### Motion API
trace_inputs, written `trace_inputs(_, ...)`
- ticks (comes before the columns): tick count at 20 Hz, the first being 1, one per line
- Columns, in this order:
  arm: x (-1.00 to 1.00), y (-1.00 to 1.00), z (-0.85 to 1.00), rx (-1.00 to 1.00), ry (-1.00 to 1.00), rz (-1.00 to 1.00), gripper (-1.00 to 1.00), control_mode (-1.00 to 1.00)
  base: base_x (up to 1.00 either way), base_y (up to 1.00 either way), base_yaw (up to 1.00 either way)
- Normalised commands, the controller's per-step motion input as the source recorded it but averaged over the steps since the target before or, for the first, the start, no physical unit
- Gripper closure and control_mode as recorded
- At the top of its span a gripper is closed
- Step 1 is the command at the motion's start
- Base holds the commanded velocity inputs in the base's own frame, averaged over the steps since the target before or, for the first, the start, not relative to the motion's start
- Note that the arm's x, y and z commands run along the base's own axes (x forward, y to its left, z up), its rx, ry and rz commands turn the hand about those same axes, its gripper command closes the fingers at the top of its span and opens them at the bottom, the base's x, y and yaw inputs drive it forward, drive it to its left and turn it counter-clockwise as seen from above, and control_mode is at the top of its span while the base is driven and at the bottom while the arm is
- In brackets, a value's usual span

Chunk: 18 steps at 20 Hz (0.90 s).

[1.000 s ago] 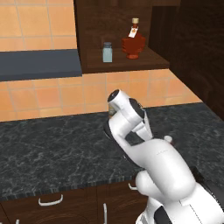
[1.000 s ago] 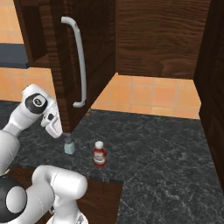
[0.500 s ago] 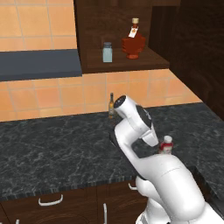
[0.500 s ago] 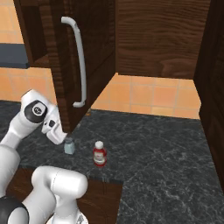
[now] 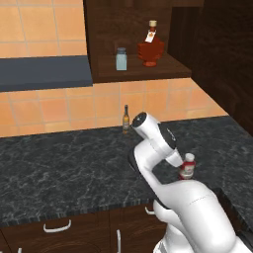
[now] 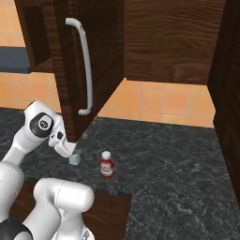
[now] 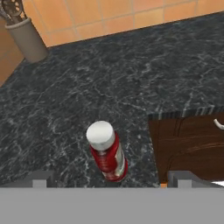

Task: Put the shaker and condiment bottle from the counter next to their counterparts in the cabinet.

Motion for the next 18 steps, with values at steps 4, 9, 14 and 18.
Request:
trace_inputs(4,0.13,-0.21,-0.11,0.02,0.03,0.0,-1.0,-1.0,0.0,0.0,0.0)
trace_inputs(9,0.05,-0.11,-0.12,0.03,0.02,0.0,-1.0,-1.0,0.0,0.0,0.0)
trace_inputs(14,0.0,-0.02,-0.18,0.0,0.02,0.0,-1.0,-1.0,0.0,0.0,0.0)
trace_inputs(18,0.0,-0.01,-0.21,0.0,0.01,0.0,-1.0,-1.0,0.0,0.0,0.0)
